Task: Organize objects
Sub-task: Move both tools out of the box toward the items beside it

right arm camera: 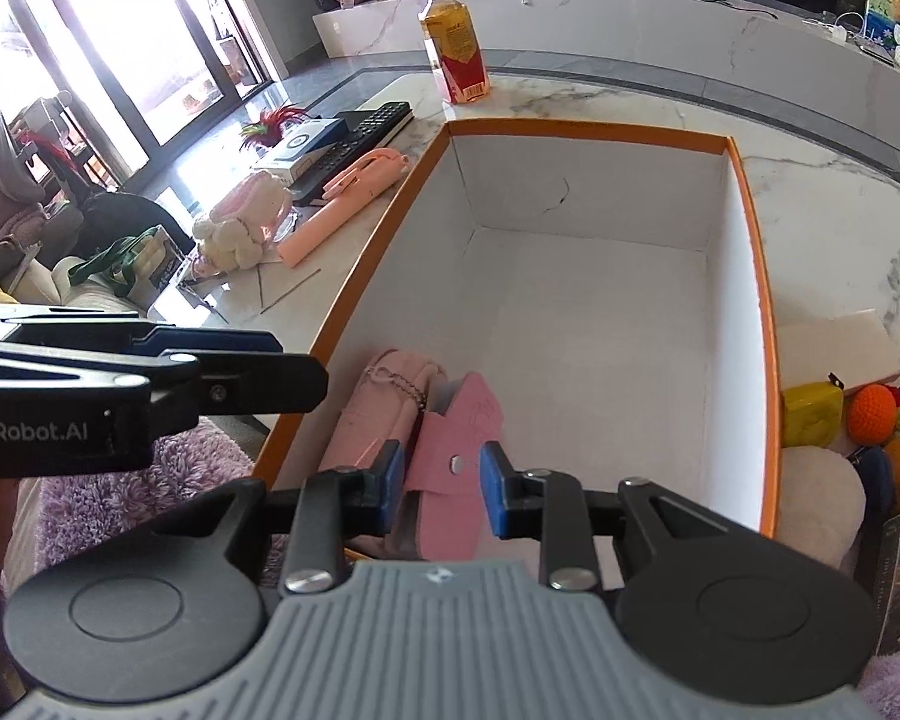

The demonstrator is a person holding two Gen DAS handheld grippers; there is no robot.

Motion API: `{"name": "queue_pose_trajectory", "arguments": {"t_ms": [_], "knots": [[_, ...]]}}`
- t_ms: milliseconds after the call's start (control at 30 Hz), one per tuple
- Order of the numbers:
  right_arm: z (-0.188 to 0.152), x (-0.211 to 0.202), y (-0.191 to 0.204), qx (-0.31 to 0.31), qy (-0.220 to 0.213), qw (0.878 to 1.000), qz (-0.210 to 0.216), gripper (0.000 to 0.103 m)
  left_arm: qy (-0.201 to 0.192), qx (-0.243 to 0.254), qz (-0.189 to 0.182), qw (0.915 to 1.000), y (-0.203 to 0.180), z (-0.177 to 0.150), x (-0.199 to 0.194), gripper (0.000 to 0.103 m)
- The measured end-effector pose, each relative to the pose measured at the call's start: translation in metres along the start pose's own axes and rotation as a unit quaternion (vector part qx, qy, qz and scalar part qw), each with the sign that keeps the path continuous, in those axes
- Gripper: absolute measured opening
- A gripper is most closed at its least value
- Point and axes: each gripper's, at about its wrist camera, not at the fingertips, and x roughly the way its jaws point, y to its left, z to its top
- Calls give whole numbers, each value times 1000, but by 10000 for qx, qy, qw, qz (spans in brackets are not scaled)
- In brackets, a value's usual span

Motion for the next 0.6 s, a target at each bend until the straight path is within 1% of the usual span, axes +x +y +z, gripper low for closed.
{"name": "queue_pose_trajectory", "arguments": {"t_ms": [67, 133, 233, 300, 367, 433, 500, 600], "knots": [[-1, -13, -8, 43, -148, 9999, -45, 31, 41, 93, -178, 9998, -11, 1, 4, 40], [-2, -30, -18, 52, -311, 9993, -185, 30, 92, 259, -318, 9991, -25, 3, 10, 40], [-9, -58, -40, 132, -524, 9968, -585, 30, 153, 638, -483, 9967, -53, 5, 21, 40], [-17, -75, -61, 282, -610, 9938, -881, 30, 209, 919, -633, 9935, -74, 7, 30, 40], [-26, -88, -84, 465, -618, 9903, -1157, 30, 283, 1187, -794, 9894, -97, 8, 42, 40], [-37, -95, -110, 684, -542, 9859, -1429, 30, 388, 1344, -963, 9855, -115, 6, 56, 40], [-48, -99, -136, 960, -432, 9809, -1636, 31, 528, 1391, -1133, 9824, -131, 6, 72, 40], [-65, -101, -169, 1271, -284, 9757, -1762, 31, 785, 1352, -1358, 9783, -153, 3, 98, 40]]}}
